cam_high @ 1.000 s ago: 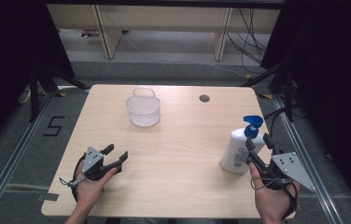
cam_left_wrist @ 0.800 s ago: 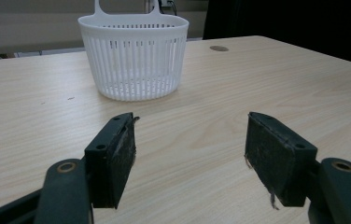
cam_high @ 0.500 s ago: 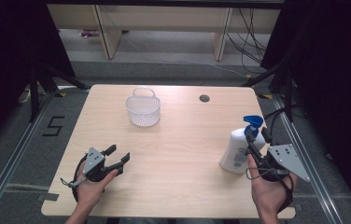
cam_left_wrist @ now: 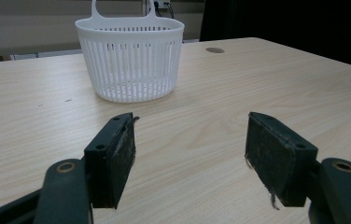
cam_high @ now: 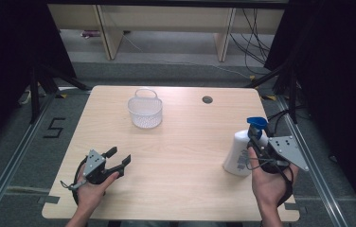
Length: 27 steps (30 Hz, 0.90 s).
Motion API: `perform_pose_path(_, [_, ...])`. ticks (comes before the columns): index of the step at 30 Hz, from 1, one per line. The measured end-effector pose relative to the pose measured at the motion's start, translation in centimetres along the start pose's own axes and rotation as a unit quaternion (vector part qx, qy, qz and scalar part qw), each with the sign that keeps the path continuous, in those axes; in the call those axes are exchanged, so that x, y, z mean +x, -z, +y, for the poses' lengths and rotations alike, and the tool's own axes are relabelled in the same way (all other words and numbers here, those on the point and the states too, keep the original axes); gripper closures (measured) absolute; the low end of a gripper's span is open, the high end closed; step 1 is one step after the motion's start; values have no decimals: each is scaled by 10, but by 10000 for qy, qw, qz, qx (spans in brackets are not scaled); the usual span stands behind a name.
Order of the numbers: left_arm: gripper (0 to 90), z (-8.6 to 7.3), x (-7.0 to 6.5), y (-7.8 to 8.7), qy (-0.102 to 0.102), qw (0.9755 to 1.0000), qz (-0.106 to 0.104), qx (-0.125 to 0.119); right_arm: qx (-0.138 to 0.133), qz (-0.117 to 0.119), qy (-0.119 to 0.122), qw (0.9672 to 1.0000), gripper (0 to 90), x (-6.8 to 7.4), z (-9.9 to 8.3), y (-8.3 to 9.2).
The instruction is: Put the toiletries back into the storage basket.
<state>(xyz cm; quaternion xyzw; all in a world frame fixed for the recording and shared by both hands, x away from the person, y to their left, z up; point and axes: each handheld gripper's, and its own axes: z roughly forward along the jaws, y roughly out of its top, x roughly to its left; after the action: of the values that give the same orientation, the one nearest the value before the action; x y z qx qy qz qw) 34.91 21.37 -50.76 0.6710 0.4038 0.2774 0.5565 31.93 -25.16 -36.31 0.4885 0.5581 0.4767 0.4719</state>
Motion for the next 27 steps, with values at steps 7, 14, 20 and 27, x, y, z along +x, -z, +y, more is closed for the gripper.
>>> perform_pose_path(7, [326,-1,0,-2,-13,10000,-44,-63,77,-5,0,10000,552,2,3,-5])
perform_pose_path(14, [326,-1,0,-2,-9,9999,-69,-83,51,-124,-66,9999,582,3,6,-7])
perform_pose_path(20, [326,0,0,0,12,10000,-3,8,48,-163,-65,9998,593,5,7,-9])
perform_pose_path(27, [326,-1,0,1,16,10000,0,-5,57,-223,-93,9997,592,6,8,-9])
